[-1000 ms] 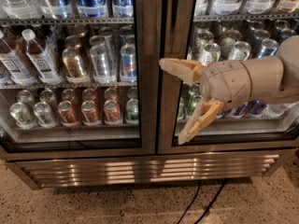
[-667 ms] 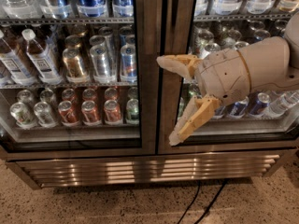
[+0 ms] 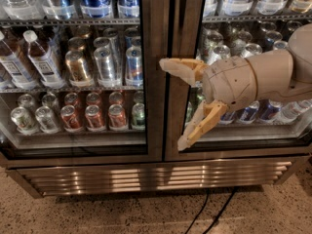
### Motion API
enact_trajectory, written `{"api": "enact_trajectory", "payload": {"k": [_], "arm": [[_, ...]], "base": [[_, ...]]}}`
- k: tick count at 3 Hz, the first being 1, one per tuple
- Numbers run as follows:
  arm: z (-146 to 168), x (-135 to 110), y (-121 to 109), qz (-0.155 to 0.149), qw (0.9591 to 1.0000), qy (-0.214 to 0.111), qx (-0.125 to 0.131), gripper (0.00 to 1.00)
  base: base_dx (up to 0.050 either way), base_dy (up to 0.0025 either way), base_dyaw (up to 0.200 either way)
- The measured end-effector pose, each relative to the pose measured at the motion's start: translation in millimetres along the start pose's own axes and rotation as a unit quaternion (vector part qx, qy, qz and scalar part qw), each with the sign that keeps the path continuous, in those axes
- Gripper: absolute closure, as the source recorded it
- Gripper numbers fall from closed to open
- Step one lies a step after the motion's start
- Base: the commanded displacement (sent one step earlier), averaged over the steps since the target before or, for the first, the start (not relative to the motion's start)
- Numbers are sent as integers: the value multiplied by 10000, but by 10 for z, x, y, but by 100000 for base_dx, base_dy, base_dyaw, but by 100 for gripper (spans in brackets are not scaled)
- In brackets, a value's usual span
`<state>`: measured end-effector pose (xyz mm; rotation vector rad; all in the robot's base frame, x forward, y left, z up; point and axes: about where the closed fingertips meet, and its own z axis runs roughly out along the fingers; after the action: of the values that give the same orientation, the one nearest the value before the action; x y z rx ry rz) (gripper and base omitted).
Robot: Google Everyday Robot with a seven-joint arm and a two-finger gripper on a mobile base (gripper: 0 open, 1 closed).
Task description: Open left fridge door
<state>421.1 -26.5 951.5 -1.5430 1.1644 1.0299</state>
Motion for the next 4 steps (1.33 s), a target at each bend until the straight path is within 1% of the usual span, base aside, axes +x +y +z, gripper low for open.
{"api": "enact_trajectory", "payload": {"k": [1,2,3,4], "arm": [[15,46,-30,55,9997,-228,-34,0],[15,45,-31,55,9997,-229,-34,0],[-16,-101,-83,86,9988,-476,-56,0],[-38,-195,-116,105,9979,-633,-70,0]], "base": [[0,0,0],[0,0,0],[0,0,0],[0,0,0]]}}
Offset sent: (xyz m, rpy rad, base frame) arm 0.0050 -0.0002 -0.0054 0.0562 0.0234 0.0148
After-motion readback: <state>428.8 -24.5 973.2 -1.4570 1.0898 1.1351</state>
